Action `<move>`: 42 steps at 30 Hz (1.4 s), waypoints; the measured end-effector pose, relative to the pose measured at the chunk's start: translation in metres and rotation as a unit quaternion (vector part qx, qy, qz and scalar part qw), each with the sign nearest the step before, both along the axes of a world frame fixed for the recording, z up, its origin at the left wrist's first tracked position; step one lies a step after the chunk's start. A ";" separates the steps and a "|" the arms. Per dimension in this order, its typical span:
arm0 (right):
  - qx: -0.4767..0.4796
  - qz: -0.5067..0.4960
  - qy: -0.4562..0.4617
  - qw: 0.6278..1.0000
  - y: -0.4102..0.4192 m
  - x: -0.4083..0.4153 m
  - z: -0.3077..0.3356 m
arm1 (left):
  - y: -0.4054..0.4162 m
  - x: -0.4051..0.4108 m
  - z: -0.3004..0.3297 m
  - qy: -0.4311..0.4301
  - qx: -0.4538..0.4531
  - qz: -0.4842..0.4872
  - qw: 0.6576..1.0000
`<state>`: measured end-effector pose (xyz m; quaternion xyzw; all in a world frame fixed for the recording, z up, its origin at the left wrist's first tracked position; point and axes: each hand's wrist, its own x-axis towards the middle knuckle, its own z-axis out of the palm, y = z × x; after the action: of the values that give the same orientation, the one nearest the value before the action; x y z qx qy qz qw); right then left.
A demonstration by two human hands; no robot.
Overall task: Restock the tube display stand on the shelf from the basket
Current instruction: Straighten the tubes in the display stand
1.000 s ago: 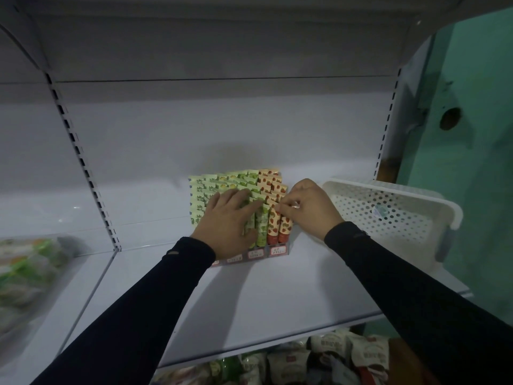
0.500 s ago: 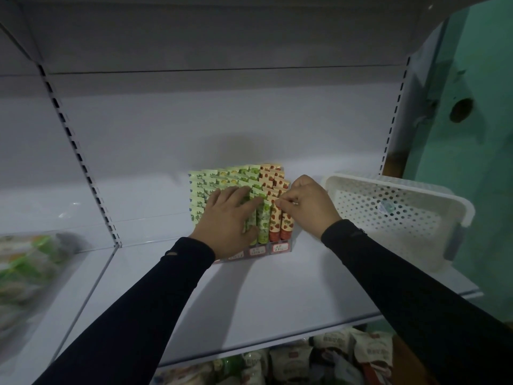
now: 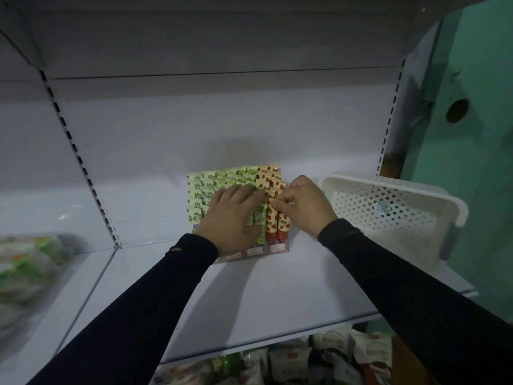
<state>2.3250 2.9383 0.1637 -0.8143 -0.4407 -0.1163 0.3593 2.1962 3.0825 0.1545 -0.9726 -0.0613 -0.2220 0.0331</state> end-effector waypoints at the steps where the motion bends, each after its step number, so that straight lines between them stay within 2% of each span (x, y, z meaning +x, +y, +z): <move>1: 0.004 -0.001 0.003 1.000 -0.001 0.000 0.000 | -0.002 0.002 0.000 0.009 0.001 0.004 1.000; 8: 0.003 0.003 0.002 1.000 -0.002 0.003 0.000 | -0.003 0.011 -0.001 0.046 0.041 0.034 0.998; 13: 0.078 -0.008 0.004 0.997 -0.013 0.005 -0.002 | -0.003 0.012 0.000 0.049 0.043 0.035 0.997; 16: 0.039 -0.035 -0.007 0.999 -0.022 0.011 -0.005 | -0.002 0.012 0.000 0.051 0.043 0.035 0.997; 20: 0.001 -0.019 0.022 1.000 -0.020 0.010 -0.005 | -0.002 0.011 0.000 0.050 0.044 0.035 0.997; 24: -0.018 -0.025 -0.024 0.999 -0.011 0.008 -0.003 | -0.003 0.011 0.001 0.054 0.045 0.037 0.997; 30: 0.019 -0.041 -0.051 0.998 -0.009 0.008 -0.015 | -0.003 0.010 0.000 0.049 0.046 0.034 0.997; 35: 0.012 -0.058 -0.075 0.995 -0.006 0.005 -0.016 | -0.003 0.010 0.000 0.047 0.046 0.032 0.997; 42: 0.005 -0.018 -0.049 0.999 -0.008 0.008 -0.010 | -0.002 0.011 0.000 0.049 0.045 0.034 0.997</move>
<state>2.3333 2.9301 0.1540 -0.8138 -0.4425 -0.1649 0.3387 2.2069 3.0805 0.1541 -0.9770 -0.0826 -0.1758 0.0877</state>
